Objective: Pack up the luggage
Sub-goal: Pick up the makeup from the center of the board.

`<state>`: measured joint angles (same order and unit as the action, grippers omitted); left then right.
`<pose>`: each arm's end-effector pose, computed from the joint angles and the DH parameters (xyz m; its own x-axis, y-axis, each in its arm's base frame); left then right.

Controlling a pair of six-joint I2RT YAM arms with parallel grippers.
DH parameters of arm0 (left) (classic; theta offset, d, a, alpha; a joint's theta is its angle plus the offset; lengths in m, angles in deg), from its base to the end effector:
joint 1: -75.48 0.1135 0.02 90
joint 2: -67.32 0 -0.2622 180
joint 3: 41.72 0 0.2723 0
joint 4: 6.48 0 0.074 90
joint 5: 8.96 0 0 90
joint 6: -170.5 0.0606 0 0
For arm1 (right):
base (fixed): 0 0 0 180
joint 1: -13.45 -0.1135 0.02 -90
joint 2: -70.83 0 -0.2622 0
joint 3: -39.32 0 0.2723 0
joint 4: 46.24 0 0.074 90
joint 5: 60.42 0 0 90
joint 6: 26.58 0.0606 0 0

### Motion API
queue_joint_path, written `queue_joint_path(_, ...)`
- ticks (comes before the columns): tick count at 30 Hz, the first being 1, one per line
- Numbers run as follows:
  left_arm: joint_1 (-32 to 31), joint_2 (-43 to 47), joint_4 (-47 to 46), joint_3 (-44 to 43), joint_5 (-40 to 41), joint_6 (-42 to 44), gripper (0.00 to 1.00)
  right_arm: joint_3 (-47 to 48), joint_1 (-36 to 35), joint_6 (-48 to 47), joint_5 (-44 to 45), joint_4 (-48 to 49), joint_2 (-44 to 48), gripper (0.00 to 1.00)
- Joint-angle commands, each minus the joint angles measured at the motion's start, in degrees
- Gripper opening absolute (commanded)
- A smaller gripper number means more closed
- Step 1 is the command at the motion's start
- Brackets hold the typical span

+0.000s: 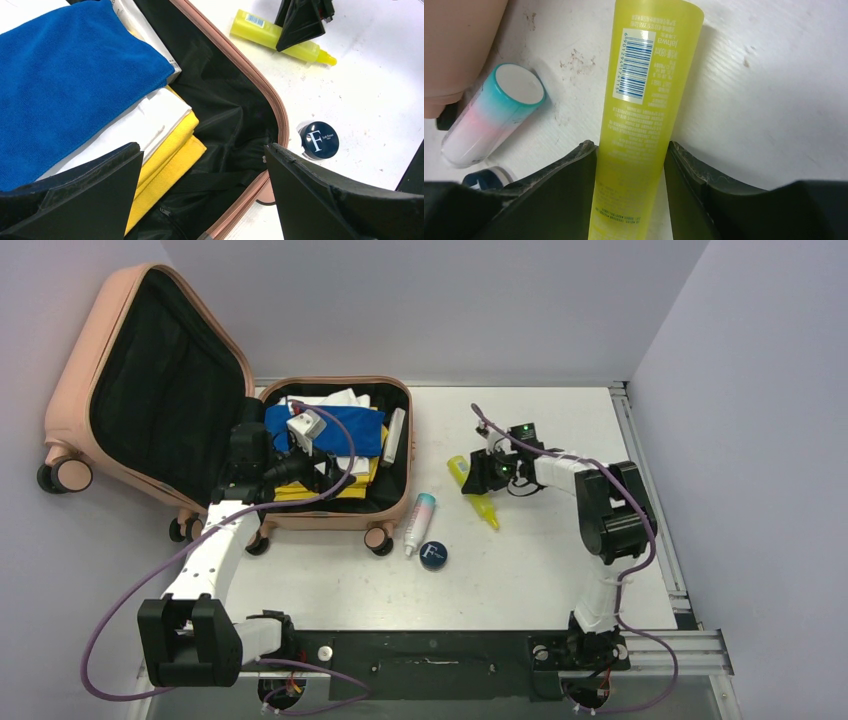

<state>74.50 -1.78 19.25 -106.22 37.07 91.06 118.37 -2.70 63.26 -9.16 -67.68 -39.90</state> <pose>0.2986 -0.0472 0.2772 -0.3843 0.1385 -0.9128 0.6937 0.6958 -0.1865 0.3903 0.1525 0.1187 -0.7667 -0.2243 -0.6015 -0.5798 0.6441 0.4989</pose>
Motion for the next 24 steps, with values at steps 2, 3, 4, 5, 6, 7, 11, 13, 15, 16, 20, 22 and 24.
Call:
queue_joint_path(2, 0.5, -0.2, -2.9, 0.0, -2.1, -0.7, 0.96, -3.9, 6.0, 8.5, -13.4, 9.0, 5.0, 0.05)
queue_joint_path(3, 0.5, -0.1, -2.9, 0.0, -2.1, -0.8, 0.96, -4.7, 6.9, 10.2, -15.2, 11.0, 5.2, 0.05)
queue_joint_path(4, 0.5, -0.1, -2.9, 0.0, -2.2, -0.9, 0.96, -5.3, 7.8, 12.0, -17.2, 12.8, 5.4, 0.05)
queue_joint_path(5, 0.6, 0.0, -3.0, 0.0, -2.3, -0.9, 0.96, -6.1, 8.6, 14.0, -18.9, 14.8, 5.5, 0.05)
queue_joint_path(6, 0.7, 0.0, -3.0, 0.0, -2.5, -1.0, 0.96, -6.8, 9.4, 15.8, -20.3, 16.9, 5.6, 0.05)
queue_joint_path(7, 0.7, 0.0, -3.0, 0.0, -2.6, -1.1, 0.96, -7.3, 10.1, 17.6, -21.5, 18.8, 5.7, 0.05)
queue_joint_path(11, 0.7, 0.1, -3.1, 0.0, -2.9, -1.4, 0.96, -9.8, 12.5, 24.5, -25.4, 26.6, 6.2, 0.06)
queue_joint_path(13, 0.6, -0.1, -3.5, 0.0, -3.5, -1.8, 0.96, -10.8, 13.1, 27.6, -26.7, 30.9, 6.5, 0.06)
queue_joint_path(15, 0.7, -0.4, -4.0, 0.1, -4.6, -2.4, 0.96, -11.4, 13.5, 30.3, -28.1, 33.5, 6.6, 0.07)
queue_joint_path(16, 0.7, -0.7, -4.3, 0.2, -5.3, -2.8, 0.96, -11.5, 13.6, 31.2, -29.0, 34.5, 6.6, 0.07)
queue_joint_path(20, 0.6, -1.8, -4.3, 0.0, -6.8, -3.3, 0.96, -12.3, 13.7, 35.9, -31.8, 39.9, 6.7, 0.10)
queue_joint_path(22, 0.6, -1.9, -4.2, -0.1, -7.0, -3.4, 0.96, -13.1, 13.7, 39.3, -33.2, 44.2, 6.7, 0.11)
queue_joint_path(24, 0.6, -1.8, -4.2, -0.1, -7.7, -3.4, 0.96, -14.0, 13.7, 42.8, -34.4, 49.2, 6.7, 0.13)
